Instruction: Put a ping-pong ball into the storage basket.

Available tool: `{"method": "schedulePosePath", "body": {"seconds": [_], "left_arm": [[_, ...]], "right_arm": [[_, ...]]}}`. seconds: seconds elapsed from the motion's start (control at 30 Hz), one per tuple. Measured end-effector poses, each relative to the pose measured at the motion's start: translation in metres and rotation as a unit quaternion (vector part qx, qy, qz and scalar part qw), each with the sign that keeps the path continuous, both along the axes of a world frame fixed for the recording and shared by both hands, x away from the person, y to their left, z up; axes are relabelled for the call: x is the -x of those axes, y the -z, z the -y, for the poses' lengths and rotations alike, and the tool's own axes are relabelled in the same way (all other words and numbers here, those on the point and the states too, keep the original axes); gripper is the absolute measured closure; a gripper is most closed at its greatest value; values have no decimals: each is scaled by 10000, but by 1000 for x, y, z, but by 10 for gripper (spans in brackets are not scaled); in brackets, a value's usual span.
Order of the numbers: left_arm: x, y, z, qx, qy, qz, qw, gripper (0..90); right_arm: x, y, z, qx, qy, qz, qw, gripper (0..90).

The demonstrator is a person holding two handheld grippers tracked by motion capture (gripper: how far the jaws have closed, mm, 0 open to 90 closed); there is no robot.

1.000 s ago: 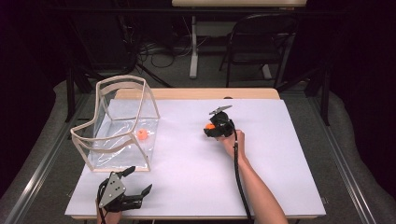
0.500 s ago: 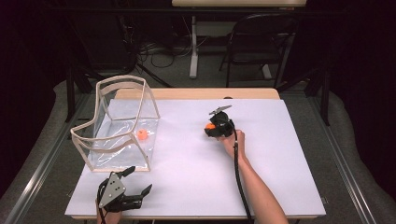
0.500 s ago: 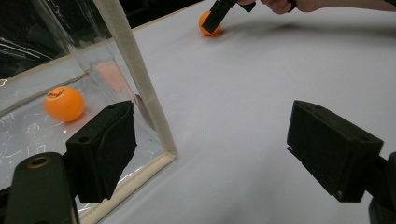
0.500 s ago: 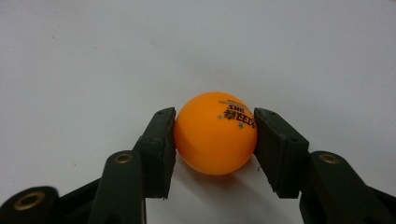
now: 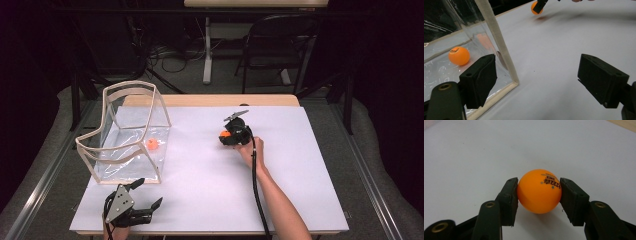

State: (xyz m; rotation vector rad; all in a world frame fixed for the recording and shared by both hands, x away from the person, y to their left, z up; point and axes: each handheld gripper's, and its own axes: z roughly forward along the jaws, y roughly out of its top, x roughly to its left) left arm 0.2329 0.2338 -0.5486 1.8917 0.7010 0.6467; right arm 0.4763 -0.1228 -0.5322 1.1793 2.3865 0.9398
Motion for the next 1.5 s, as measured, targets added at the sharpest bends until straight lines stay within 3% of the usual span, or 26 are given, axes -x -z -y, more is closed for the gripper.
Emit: {"method": "schedulePosePath", "body": {"seconds": [0.77, 1.5], "left_arm": [[0, 0, 1, 0, -2, 0, 10000, 157], [0, 0, 1, -7, 11, 13, 10000, 157]], "right_arm": [[10, -26, -2, 294, -312, -33, 9991, 503], [22, -42, -22, 511, -705, -53, 9962, 503]]}}
